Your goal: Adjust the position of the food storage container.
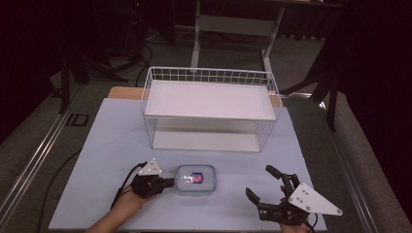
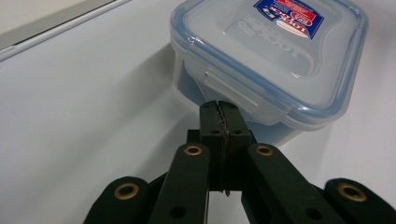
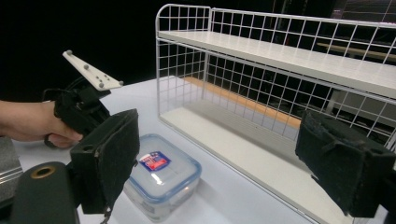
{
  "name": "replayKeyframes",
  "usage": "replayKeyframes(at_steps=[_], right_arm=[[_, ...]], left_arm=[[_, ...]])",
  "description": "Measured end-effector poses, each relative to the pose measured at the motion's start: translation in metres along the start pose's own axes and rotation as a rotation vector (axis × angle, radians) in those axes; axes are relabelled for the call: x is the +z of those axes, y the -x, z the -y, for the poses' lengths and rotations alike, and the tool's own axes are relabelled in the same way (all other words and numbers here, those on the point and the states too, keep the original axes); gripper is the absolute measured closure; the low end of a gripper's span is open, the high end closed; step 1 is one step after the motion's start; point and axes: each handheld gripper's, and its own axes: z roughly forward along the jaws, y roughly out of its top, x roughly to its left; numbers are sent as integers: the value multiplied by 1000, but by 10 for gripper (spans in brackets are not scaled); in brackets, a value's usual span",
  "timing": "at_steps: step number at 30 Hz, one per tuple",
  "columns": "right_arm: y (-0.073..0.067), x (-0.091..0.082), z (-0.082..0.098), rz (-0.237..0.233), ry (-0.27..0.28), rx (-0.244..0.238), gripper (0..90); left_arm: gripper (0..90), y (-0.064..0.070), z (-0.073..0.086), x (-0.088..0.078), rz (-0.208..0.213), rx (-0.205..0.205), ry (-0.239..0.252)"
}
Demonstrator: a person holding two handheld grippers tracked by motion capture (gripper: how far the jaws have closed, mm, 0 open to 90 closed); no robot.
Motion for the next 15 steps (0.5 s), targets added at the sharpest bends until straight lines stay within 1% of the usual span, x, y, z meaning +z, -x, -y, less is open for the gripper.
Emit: replayKeyframes(at_steps=[2, 6, 7, 9, 10, 11, 13, 14, 15], right_arm=[[0, 0, 0, -2, -4, -1, 137], [-1, 0, 1, -3, -4, -5, 137], [-1, 0, 1, -3, -4, -4, 137], [0, 0, 1, -5, -4, -2, 137], [-1, 0, 1, -5, -6, -1, 137], [-1, 1, 2, -4, -6, -2, 137], [-1, 1, 2, -2, -7, -2, 137], [0, 1, 3, -3, -6, -1, 137], [0, 1, 3, -4, -6, 0, 137]], left_arm=[[900, 1, -2, 4, 9, -3, -1], [900, 3, -7, 10, 15, 4, -4], [900, 3, -11, 14, 27, 8, -9], [900, 4, -12, 15, 27, 15, -12], [900, 5, -16, 20, 40, 12, -13], [900, 6, -18, 22, 39, 21, -15], [900, 7, -20, 26, 53, 22, -18], [900, 9, -22, 28, 55, 32, -18], [900, 9, -23, 30, 62, 28, -17]])
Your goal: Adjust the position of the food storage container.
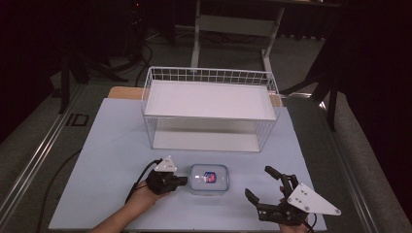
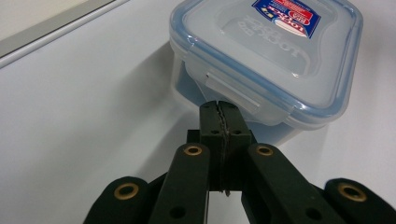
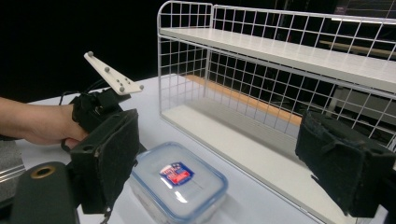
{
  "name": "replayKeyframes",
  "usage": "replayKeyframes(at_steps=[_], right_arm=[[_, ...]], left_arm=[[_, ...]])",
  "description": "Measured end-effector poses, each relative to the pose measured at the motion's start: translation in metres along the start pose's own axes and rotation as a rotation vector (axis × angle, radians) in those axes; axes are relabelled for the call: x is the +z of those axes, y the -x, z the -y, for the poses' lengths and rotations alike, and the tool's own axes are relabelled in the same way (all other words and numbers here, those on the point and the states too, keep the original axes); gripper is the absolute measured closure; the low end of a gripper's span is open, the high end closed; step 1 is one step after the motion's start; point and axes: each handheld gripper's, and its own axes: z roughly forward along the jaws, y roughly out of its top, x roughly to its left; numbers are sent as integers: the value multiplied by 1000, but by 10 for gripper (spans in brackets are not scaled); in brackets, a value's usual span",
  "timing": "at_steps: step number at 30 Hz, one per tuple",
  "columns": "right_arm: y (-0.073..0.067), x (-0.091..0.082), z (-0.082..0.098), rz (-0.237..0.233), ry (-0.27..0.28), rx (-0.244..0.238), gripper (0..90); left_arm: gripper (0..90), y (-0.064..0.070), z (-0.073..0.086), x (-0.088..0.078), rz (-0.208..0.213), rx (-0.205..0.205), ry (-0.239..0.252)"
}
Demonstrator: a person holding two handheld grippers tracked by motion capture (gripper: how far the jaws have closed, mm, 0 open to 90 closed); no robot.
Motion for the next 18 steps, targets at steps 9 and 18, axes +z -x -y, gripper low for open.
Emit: replayKeyframes(at_steps=[9, 18], right_arm=[[-1, 1, 2, -4, -6, -5, 137], [1, 3, 3, -6, -12, 3, 137]], left_arm=[[900, 1, -5, 11, 25, -22, 8], [900, 7, -8, 12, 56, -20, -4]])
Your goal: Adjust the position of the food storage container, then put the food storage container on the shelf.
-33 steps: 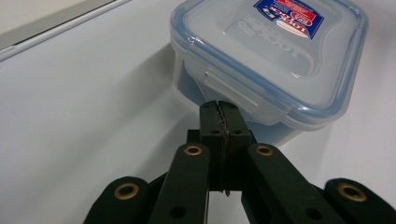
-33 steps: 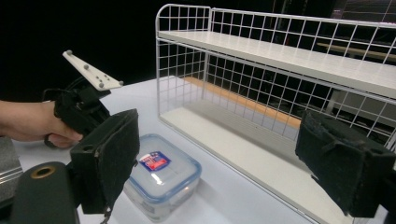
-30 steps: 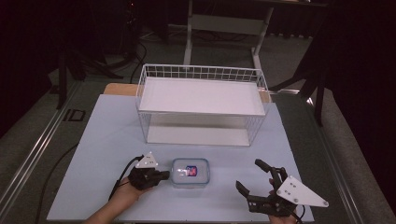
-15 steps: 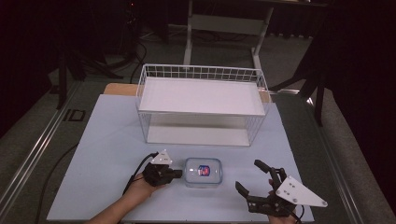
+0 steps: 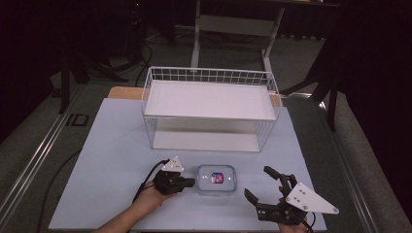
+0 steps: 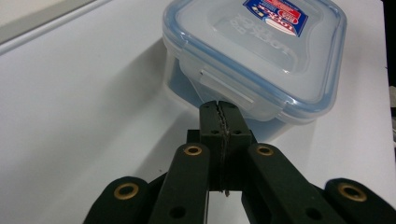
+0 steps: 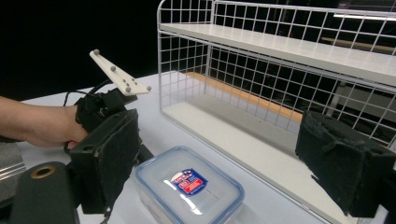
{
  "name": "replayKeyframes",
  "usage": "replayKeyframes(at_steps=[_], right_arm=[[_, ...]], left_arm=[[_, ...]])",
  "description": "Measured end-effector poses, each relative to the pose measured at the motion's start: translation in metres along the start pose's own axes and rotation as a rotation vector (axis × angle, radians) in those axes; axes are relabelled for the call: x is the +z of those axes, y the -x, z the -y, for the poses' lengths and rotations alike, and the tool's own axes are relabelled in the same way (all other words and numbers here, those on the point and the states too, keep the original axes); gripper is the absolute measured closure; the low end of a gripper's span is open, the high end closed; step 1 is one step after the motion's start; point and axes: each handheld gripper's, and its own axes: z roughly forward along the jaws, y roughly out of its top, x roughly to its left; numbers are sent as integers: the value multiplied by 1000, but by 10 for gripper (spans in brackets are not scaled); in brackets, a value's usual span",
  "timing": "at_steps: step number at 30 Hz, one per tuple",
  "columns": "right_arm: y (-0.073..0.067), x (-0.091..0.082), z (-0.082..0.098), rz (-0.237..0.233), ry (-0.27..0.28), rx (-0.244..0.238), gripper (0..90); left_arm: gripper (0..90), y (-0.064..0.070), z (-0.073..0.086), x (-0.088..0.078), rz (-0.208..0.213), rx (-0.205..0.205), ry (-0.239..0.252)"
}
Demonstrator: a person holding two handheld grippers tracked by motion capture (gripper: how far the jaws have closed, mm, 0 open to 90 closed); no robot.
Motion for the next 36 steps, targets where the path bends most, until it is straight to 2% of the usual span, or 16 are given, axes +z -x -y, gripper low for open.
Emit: replayKeyframes(at_steps=[4, 6, 9, 11, 13, 16, 19, 22, 23, 24, 25, 28, 30, 33, 35, 36], right_arm=[[-1, 1, 0, -6, -4, -3, 137], [-2, 2, 1, -3, -11, -8, 137], [-3, 4, 3, -4, -45, -12, 139], [-3, 6, 4, -23, -74, 5, 148], [-1, 7, 5, -52, -77, 45, 158], [0, 8, 6, -52, -87, 46, 158], [0, 13, 8, -45, -142, 50, 122], [-1, 15, 8, -42, -125, 30, 138], [-1, 18, 8, -55, -136, 46, 140], [0, 21, 7, -68, -180, 110, 156], [3, 25, 6, -112, -206, 130, 183], [3, 32, 5, -92, -237, 97, 210], [1, 38, 5, -49, -254, 29, 186], [6, 46, 4, -66, -280, 58, 184], [12, 51, 4, -37, -278, 57, 183], [16, 55, 4, -45, -283, 78, 174]], left_arm=[[780, -3, 1, -10, 3, -16, 8], [696, -4, 2, -18, 5, -45, 27], [546, -1, 2, -29, -15, -16, 26], [407, 3, 1, -37, -9, -3, 44], [190, 7, 0, -41, -30, -12, 51], [19, 10, 0, -46, -20, -13, 71], [19, 17, 0, -55, -47, -19, 114], [19, 20, -2, -61, -61, -27, 165], [19, 21, -5, -63, -51, -25, 169], [20, 23, -8, -64, -52, -25, 169], [19, 24, -11, -66, -60, -23, 167], [20, 26, -16, -67, -72, -30, 174], [20, 27, -23, -67, -61, -55, 179], [20, 29, -30, -63, -53, -69, 173], [20, 29, -34, -60, -40, -87, 165], [20, 27, -36, -58, -29, -100, 157]])
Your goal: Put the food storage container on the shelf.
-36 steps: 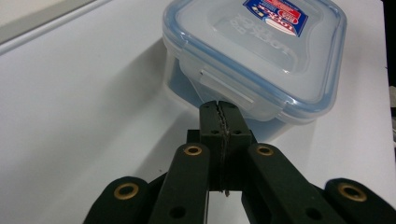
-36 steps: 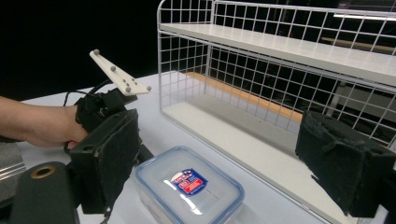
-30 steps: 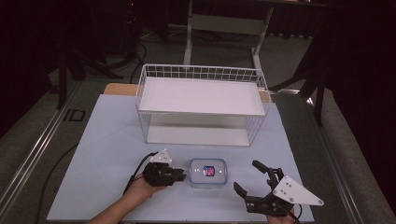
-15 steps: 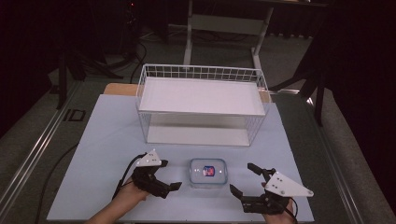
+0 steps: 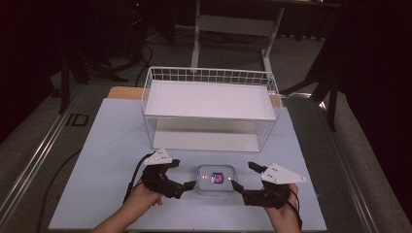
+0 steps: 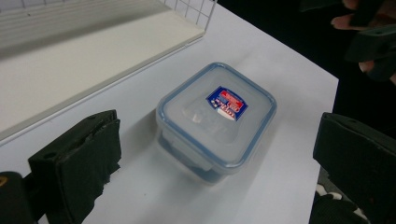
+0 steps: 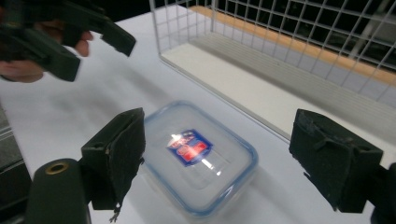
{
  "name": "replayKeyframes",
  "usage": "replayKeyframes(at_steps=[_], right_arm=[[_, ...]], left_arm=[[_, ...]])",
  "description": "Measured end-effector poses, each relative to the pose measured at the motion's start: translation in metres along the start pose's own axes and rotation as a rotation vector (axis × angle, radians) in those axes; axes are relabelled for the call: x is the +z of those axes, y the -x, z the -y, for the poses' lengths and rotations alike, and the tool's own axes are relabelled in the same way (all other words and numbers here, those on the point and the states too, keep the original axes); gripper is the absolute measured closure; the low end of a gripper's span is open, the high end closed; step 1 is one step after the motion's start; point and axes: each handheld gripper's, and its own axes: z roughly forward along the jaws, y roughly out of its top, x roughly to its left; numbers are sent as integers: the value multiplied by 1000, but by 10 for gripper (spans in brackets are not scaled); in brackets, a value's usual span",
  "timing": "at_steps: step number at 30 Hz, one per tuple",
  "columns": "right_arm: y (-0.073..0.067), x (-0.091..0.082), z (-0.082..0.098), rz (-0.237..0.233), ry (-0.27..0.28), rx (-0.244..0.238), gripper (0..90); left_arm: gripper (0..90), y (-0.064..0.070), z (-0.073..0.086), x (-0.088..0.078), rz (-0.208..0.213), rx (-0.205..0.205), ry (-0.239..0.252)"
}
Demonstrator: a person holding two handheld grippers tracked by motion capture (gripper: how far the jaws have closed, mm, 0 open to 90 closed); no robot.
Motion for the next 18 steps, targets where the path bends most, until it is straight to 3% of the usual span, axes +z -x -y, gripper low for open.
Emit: replayKeyframes(at_steps=[4, 5, 6, 8, 9, 10, 11, 12, 15, 16, 17, 18], right_arm=[[6, 9, -1, -4, -32, 33, 139], [8, 12, -1, -9, -46, 54, 134], [11, 19, 1, -25, -88, 115, 133], [16, 25, 3, -43, -108, 185, 117], [19, 28, 4, -45, -127, 215, 117], [19, 28, 4, -45, -127, 215, 117], [23, 32, 6, -55, -131, 251, 116], [30, 37, 9, -62, -143, 350, 116], [41, 47, 16, -96, -186, 463, 121], [45, 50, 19, -114, -204, 503, 130], [49, 54, 23, -125, -223, 551, 134], [49, 54, 23, -125, -223, 551, 134]], left_arm=[[20, -2, -4, 7, 4, -42, -5], [20, -4, -7, 13, 20, -62, -28], [20, -4, -8, 17, 11, -62, -40], [20, -6, -8, 23, -1, -73, -52], [20, -7, -8, 27, -15, -87, -63], [21, -7, -8, 27, -15, -87, -63], [21, -11, -7, 32, -19, -123, -53], [34, -13, -7, 35, -23, -144, -61], [62, -20, -5, 43, -13, -238, -86], [62, -20, -5, 43, -13, -238, -86], [90, -25, -3, 47, 6, -299, -98], [90, -29, -2, 50, 9, -347, -113]])
